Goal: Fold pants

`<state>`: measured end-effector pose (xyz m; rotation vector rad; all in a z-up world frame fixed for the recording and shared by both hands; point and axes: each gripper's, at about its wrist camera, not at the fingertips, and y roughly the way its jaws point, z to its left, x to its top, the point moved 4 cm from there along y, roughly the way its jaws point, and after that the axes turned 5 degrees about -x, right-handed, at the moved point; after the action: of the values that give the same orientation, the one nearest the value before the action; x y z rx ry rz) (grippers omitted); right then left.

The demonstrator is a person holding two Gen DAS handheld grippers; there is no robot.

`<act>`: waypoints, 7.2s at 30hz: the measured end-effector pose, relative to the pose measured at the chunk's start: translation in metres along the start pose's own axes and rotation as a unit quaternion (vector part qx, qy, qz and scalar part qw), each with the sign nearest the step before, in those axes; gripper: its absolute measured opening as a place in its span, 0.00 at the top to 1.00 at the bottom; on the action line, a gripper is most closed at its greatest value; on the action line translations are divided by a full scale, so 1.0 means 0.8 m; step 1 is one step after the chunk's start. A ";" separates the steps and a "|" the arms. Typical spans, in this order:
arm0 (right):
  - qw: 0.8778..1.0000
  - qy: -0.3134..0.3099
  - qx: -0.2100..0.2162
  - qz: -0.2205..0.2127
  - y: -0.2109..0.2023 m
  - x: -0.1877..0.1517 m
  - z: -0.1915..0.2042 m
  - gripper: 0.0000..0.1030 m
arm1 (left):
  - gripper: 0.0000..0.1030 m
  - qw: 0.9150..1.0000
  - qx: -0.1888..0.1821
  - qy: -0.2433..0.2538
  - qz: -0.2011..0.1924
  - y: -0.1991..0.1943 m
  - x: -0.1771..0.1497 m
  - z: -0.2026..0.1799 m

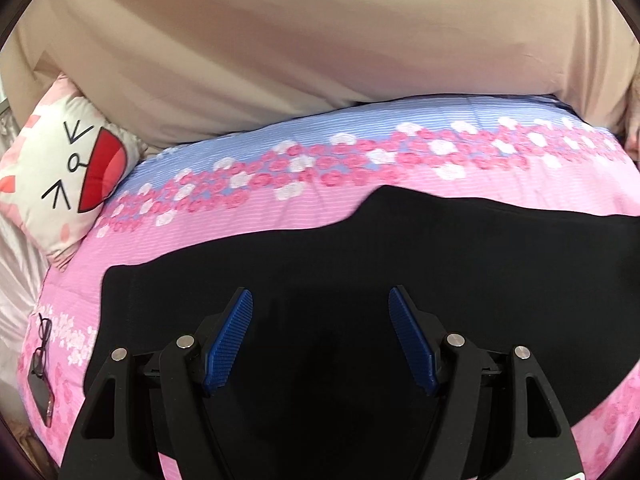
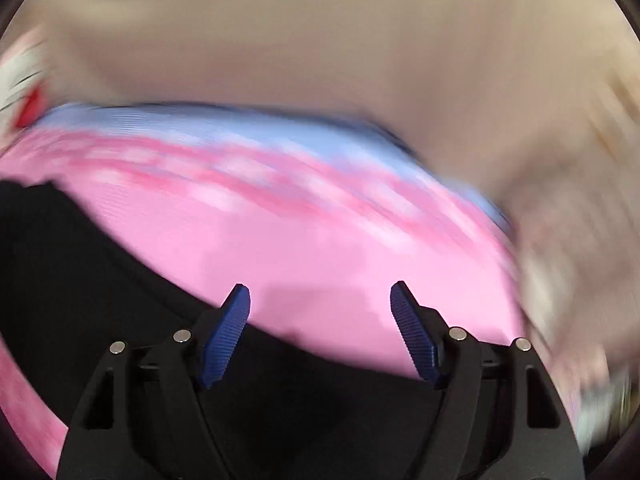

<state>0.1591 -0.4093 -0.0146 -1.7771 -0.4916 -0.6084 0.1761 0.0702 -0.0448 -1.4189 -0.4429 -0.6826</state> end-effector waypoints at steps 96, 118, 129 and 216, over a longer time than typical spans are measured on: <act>0.996 0.036 0.082 -0.022 -0.075 -0.074 0.210 0.54 | 0.31 0.999 0.024 -0.024 0.002 -0.041 -0.064 -0.047; 0.971 0.230 -0.054 0.046 -0.007 -0.193 -0.187 0.25 | 0.29 0.999 -0.028 0.021 0.028 -0.036 -0.044 -0.173; 0.971 0.234 -0.007 0.046 0.024 -0.181 -0.185 0.34 | 0.25 0.998 -0.028 0.018 0.053 -0.014 -0.048 -0.179; 0.944 -0.116 0.304 -0.044 -0.158 0.091 0.446 0.85 | 0.30 0.991 -0.123 -0.060 -0.009 -0.025 0.013 -0.035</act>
<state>0.1940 -0.0300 0.0436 -1.2395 -0.8263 -0.2590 0.1671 0.0406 -0.0261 -1.6967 -0.4786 -0.6857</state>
